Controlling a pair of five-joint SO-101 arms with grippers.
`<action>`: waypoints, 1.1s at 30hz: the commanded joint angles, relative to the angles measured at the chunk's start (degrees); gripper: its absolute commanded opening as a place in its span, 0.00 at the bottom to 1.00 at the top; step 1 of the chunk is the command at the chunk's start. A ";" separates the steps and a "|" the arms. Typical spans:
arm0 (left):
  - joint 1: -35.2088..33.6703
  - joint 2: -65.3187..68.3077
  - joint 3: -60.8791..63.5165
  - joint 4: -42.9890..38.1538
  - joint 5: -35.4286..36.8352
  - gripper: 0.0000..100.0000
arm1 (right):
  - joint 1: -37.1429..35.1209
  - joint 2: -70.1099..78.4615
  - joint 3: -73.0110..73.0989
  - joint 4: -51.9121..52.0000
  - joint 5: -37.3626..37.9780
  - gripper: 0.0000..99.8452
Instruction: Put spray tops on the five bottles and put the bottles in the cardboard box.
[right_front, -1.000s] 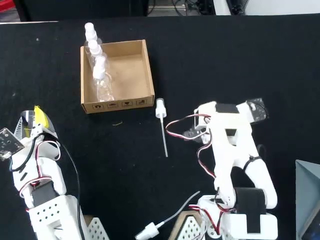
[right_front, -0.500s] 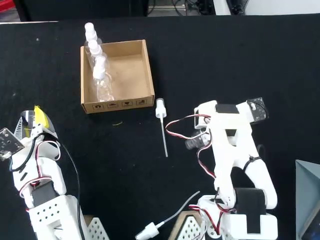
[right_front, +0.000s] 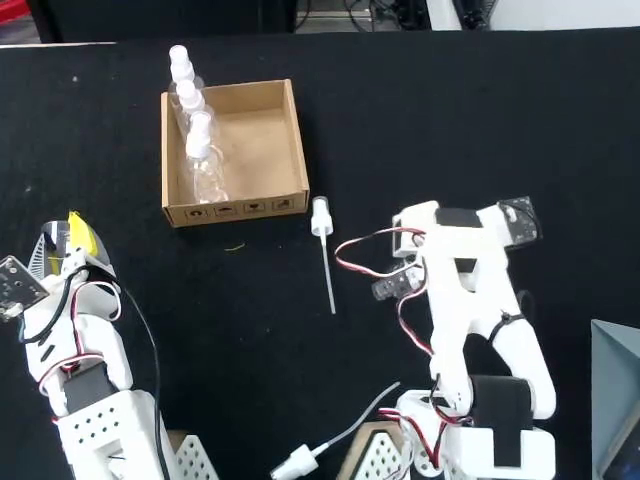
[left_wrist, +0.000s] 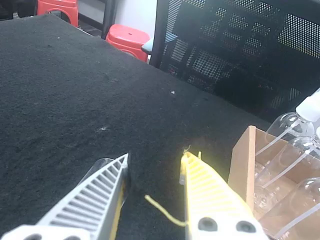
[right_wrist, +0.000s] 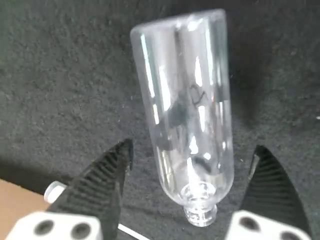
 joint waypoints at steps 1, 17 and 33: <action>-0.57 -0.62 1.27 -1.05 -0.09 0.15 | 2.90 -0.22 -4.70 -0.97 -0.35 0.31; -0.57 -0.70 1.27 -1.05 -0.09 0.15 | 2.99 -10.95 -15.43 18.46 18.46 0.31; -0.57 -0.70 1.27 -1.05 -0.09 0.15 | 2.99 -12.44 -15.25 18.11 51.60 0.31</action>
